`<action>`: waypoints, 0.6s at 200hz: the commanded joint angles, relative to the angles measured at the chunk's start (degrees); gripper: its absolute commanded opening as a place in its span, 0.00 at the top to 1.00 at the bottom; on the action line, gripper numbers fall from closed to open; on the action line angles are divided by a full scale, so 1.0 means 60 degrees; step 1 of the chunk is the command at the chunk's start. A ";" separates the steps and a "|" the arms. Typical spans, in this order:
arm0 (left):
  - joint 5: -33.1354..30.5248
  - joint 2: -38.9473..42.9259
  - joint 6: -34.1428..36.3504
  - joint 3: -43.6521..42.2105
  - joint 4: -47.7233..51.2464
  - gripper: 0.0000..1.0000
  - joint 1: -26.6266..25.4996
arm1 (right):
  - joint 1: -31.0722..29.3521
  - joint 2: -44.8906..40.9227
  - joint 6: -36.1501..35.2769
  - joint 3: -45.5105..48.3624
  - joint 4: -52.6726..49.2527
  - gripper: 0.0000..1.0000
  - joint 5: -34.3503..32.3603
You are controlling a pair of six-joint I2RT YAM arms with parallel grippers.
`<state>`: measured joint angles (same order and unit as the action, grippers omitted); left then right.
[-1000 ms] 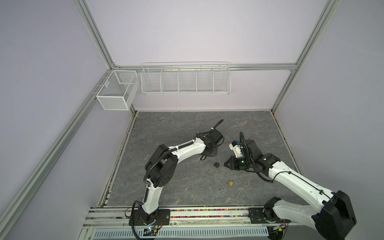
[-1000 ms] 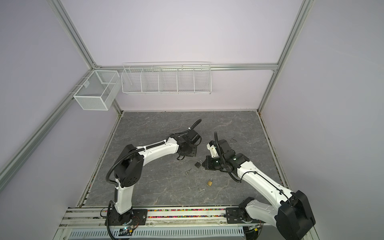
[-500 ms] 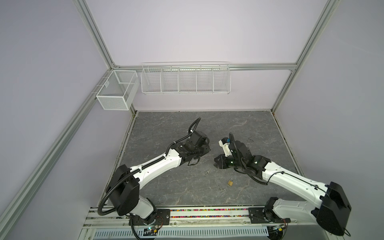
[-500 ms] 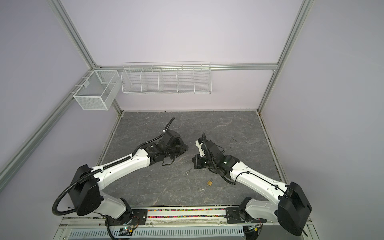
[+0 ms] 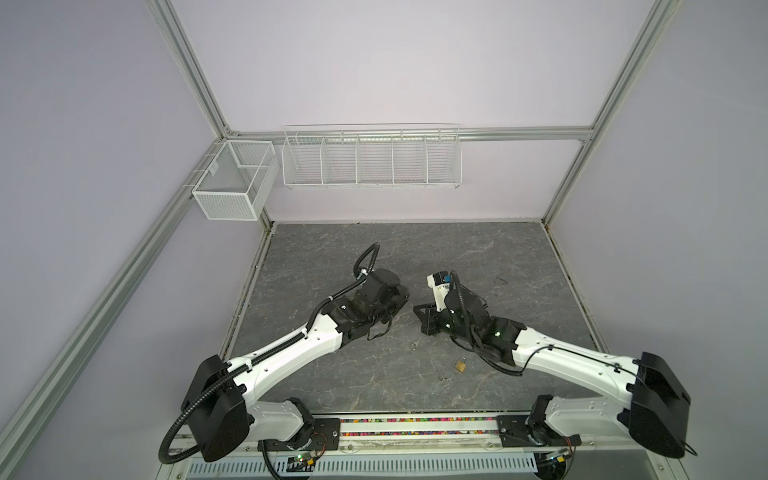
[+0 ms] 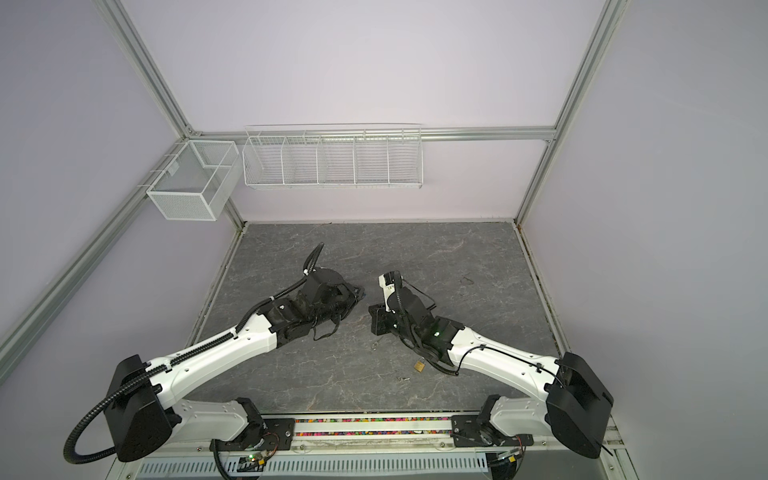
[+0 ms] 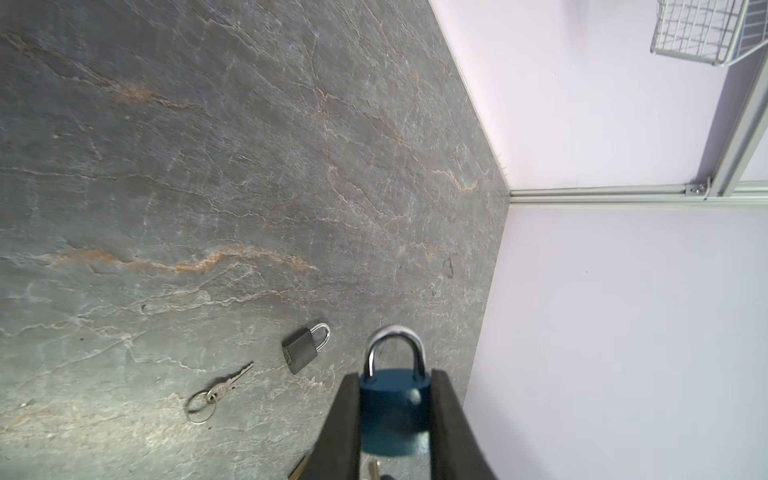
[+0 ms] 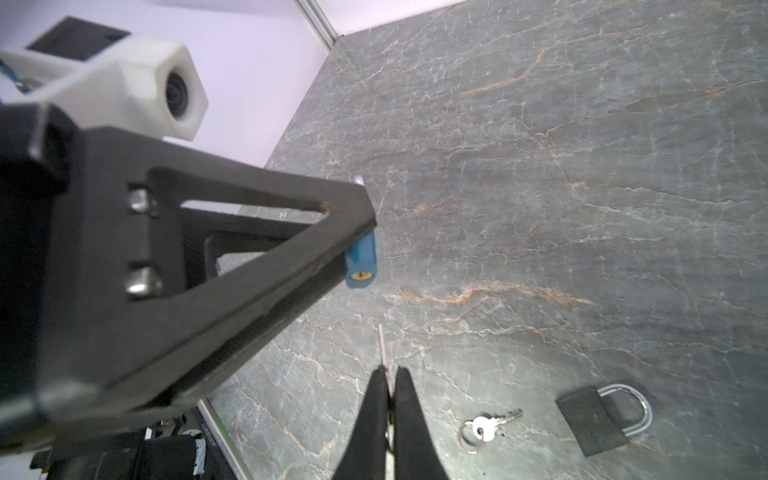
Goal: Unlock with the key
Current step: 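Lift the blue padlock with the left gripper while the right gripper brings the key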
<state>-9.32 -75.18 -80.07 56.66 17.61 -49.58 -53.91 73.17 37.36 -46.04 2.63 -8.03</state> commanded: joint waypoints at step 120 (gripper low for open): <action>-0.0731 0.0493 -0.0969 -0.0478 -0.0339 1.00 -0.0057 | -0.0360 0.0718 0.0238 -0.0365 0.1106 0.94 -0.0803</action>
<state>-12.14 -72.60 -84.44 54.08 16.51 -49.67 -55.53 76.97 38.61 -46.35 7.88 -11.60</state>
